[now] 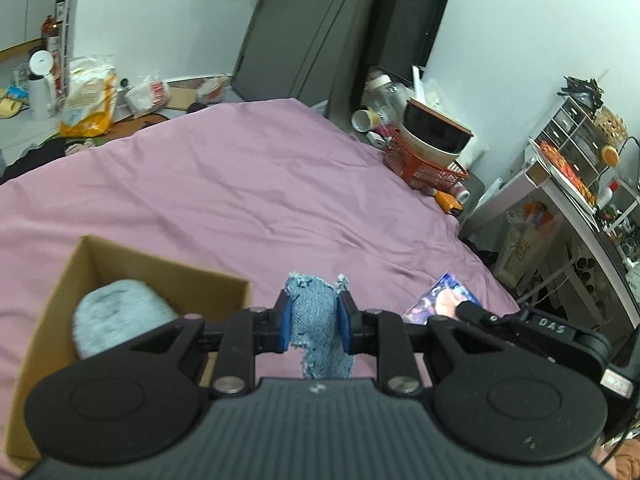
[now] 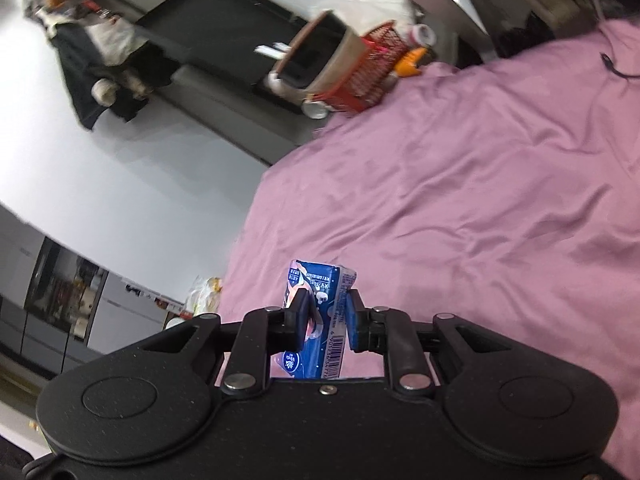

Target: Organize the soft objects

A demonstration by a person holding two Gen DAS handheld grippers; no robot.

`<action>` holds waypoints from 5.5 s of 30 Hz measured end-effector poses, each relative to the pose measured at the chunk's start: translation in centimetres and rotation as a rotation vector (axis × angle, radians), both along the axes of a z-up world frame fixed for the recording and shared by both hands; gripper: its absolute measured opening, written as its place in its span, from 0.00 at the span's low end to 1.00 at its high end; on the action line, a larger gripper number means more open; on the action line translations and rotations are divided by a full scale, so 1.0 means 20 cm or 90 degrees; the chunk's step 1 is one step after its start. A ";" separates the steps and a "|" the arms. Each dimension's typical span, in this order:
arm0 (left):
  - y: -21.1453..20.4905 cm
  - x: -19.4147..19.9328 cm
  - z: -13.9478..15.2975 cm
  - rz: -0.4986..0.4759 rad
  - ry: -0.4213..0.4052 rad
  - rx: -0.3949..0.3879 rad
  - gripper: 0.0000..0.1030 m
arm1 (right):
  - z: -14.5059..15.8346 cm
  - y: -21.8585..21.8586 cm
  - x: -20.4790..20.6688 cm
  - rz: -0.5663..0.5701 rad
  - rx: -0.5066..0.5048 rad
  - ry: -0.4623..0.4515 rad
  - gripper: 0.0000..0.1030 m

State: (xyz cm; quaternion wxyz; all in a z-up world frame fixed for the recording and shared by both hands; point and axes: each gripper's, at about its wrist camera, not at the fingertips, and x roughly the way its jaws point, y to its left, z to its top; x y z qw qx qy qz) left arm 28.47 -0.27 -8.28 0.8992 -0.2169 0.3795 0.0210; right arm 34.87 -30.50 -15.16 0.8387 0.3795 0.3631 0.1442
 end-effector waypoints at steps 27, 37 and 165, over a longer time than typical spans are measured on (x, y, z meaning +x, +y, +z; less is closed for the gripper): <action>0.28 -0.16 -0.20 0.047 0.076 0.035 0.22 | 0.27 0.36 -0.24 0.153 -0.062 -0.094 0.19; 0.30 -0.09 -0.29 0.046 0.114 0.027 0.35 | 0.22 0.51 -0.24 0.191 -0.089 -0.080 0.19; 0.33 -1.52 0.46 -0.050 -0.033 0.212 1.00 | 0.80 0.55 -1.62 0.204 -0.366 -0.153 1.00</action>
